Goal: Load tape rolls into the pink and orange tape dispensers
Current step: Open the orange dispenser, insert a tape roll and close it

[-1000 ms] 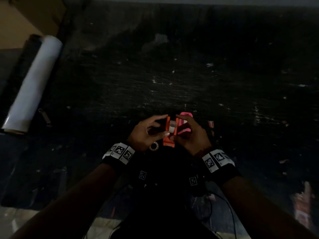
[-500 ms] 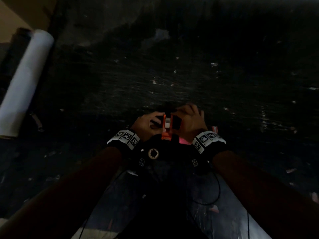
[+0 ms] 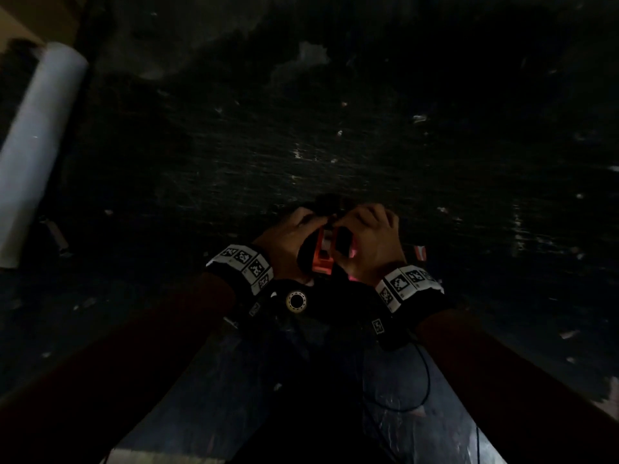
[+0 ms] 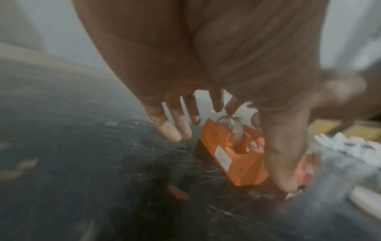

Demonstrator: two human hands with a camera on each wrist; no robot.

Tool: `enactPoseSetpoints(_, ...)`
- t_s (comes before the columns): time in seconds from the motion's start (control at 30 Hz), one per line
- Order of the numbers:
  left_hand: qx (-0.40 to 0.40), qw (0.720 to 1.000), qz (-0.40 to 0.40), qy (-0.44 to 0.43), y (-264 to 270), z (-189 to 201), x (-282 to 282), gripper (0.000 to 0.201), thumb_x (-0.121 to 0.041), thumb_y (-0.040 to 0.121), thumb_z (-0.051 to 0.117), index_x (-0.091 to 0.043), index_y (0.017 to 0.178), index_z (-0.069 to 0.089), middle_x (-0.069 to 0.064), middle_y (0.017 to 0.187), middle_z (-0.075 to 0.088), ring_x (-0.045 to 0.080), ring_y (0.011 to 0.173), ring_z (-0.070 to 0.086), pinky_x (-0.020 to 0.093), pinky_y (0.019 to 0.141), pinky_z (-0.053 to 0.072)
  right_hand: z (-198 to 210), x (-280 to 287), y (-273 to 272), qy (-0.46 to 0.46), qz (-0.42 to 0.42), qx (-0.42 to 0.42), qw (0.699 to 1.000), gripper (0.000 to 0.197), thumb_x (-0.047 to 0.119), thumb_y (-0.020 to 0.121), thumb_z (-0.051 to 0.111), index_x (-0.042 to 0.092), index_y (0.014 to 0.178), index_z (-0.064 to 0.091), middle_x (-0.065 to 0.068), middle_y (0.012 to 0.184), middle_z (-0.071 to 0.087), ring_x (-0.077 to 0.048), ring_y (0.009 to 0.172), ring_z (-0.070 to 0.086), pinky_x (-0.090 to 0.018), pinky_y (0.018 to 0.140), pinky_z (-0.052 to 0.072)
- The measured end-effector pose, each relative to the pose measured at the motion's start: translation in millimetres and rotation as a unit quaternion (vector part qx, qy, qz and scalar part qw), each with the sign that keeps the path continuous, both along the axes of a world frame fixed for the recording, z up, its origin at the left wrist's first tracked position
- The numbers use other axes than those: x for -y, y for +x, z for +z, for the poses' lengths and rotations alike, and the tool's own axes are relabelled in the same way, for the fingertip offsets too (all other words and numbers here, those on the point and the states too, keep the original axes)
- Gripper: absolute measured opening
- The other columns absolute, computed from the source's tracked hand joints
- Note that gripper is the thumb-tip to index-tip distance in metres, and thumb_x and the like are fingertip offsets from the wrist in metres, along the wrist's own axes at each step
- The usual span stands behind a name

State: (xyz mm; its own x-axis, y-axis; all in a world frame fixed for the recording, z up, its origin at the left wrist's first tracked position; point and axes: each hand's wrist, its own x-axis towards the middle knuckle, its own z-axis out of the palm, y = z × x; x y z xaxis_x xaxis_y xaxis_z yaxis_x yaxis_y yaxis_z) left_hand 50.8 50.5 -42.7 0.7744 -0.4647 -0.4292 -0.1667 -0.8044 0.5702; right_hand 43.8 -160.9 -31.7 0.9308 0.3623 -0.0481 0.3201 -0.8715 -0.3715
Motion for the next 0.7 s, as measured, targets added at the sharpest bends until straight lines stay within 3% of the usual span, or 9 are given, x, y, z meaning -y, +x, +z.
enactPoseSetpoints(0.17,0.003,0.998,-0.048,0.048,11.8,7.4,8.0,0.103,-0.036,0.052,0.095,-0.022,0.141,0.044,0.000,0.146,0.033,0.024,0.133,0.041,0.044,0.105,0.045,-2.1,-9.2,2.8,0.002,0.009,-0.025,1.000,0.027,0.036,0.071,0.076,0.026,0.096,0.073,0.002,0.105,0.070,-0.029,0.113,0.051,-0.054,0.096,0.036)
enactPoseSetpoints(0.3,0.024,0.998,-0.048,0.044,11.5,1.1,5.9,0.094,-0.041,0.051,0.093,-0.024,0.133,0.049,-0.002,0.136,0.039,0.022,0.123,0.046,0.045,0.101,0.048,-2.9,-9.7,6.0,0.023,0.001,-0.030,0.999,0.018,0.036,0.080,0.066,0.027,0.092,0.075,0.004,0.099,0.072,-0.028,0.109,0.052,-0.051,0.094,0.033)
enactPoseSetpoints(0.4,0.046,0.996,-0.051,0.049,10.4,-1.1,5.5,0.091,-0.045,0.051,0.091,-0.024,0.131,0.052,-0.002,0.132,0.042,0.023,0.119,0.048,0.046,0.097,0.049,2.0,-11.3,1.6,0.033,-0.007,-0.010,0.999,0.012,0.031,0.078,0.068,0.025,0.087,0.074,0.004,0.092,0.072,-0.028,0.103,0.053,-0.046,0.088,0.032)
enactPoseSetpoints(0.5,0.058,0.995,-0.057,0.054,11.8,-1.5,4.5,0.100,-0.048,0.052,0.090,-0.027,0.140,0.048,-0.003,0.134,0.042,0.022,0.121,0.047,0.044,0.099,0.048,9.8,-14.2,-17.9,0.047,-0.007,0.002,0.999,0.015,0.029,0.071,0.076,0.025,0.085,0.073,0.006,0.088,0.072,-0.027,0.095,0.057,-0.043,0.084,0.033)
enactPoseSetpoints(0.6,0.056,0.995,-0.072,0.042,13.5,-2.1,2.6,0.110,-0.044,0.053,0.089,-0.035,0.149,0.037,-0.003,0.131,0.042,0.019,0.119,0.047,0.032,0.094,0.045,10.1,-17.0,-47.7,0.063,-0.007,0.007,0.998,0.012,0.024,0.067,0.078,0.027,0.078,0.074,0.007,0.074,0.070,-0.026,0.084,0.062,-0.047,0.086,0.041)
enactPoseSetpoints(0.7,0.061,0.995,-0.076,0.033,12.4,-2.3,2.3,0.108,-0.049,0.056,0.086,-0.037,0.150,0.035,-0.002,0.133,0.042,0.020,0.120,0.048,0.033,0.096,0.046,-1.8,-19.2,-71.1,0.078,-0.018,0.007,0.997,0.007,0.021,0.069,0.076,0.025,0.072,0.072,0.006,0.067,0.070,-0.026,0.079,0.065,-0.046,0.083,0.046)
